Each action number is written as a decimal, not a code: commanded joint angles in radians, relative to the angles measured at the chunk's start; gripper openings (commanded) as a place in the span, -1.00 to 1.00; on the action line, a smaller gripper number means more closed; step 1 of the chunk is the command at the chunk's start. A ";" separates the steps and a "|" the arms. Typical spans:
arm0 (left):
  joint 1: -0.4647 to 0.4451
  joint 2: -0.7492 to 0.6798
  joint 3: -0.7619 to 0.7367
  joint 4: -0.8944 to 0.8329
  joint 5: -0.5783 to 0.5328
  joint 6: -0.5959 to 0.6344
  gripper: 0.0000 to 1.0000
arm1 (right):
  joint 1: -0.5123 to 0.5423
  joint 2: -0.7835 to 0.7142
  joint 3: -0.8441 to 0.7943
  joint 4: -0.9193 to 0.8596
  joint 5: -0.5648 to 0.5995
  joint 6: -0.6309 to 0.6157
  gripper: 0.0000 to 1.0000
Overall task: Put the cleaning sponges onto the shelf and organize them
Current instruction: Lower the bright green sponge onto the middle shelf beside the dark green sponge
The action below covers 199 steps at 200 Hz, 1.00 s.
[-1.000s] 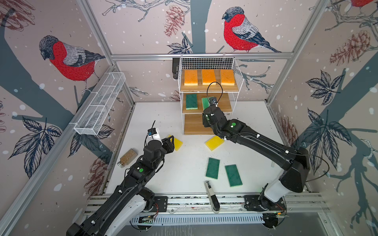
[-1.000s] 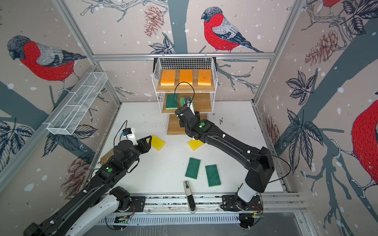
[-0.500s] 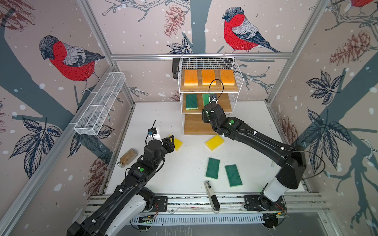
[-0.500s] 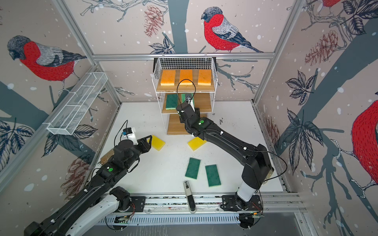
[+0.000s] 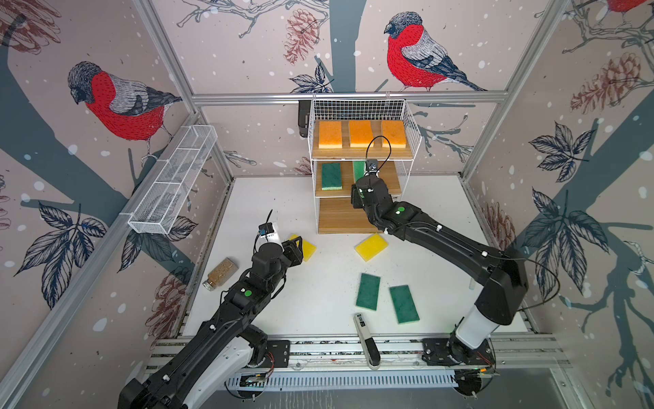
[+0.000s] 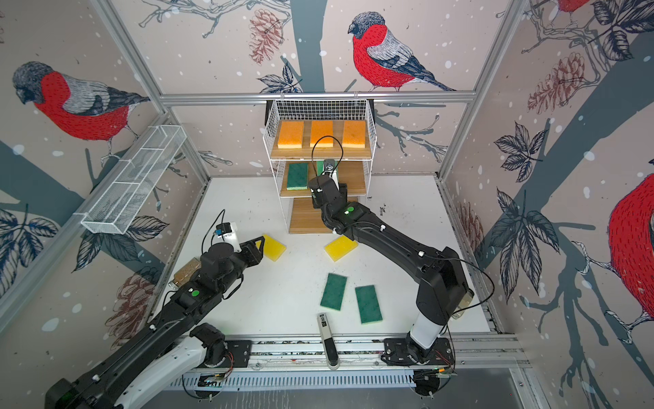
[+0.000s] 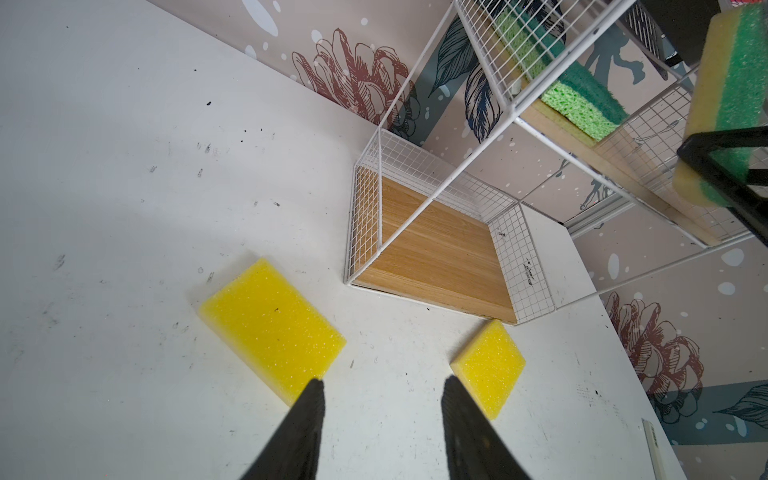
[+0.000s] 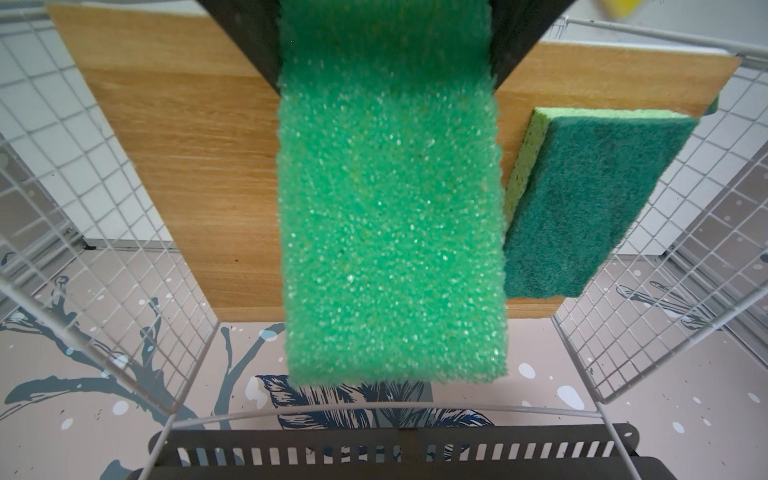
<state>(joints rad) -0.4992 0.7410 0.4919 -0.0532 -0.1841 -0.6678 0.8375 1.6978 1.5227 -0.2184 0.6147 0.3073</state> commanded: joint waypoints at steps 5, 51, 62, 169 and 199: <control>0.001 -0.004 0.000 0.046 -0.005 -0.006 -0.06 | -0.001 0.014 -0.001 0.044 -0.017 -0.004 0.31; 0.002 0.001 -0.003 0.046 -0.011 -0.007 -0.06 | -0.015 0.037 0.008 0.060 -0.034 -0.002 0.31; 0.001 0.006 -0.004 0.050 -0.009 -0.009 -0.06 | -0.015 0.037 0.008 0.067 -0.033 -0.004 0.31; 0.002 0.049 -0.014 0.079 0.007 -0.013 -0.07 | -0.031 0.087 0.048 0.064 -0.029 -0.019 0.35; 0.001 0.051 -0.014 0.080 0.005 -0.016 -0.06 | -0.031 0.090 0.053 0.048 -0.021 -0.007 0.41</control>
<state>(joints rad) -0.4992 0.7914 0.4789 -0.0185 -0.1829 -0.6807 0.8089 1.7824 1.5650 -0.1669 0.5938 0.2916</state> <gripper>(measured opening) 0.469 0.696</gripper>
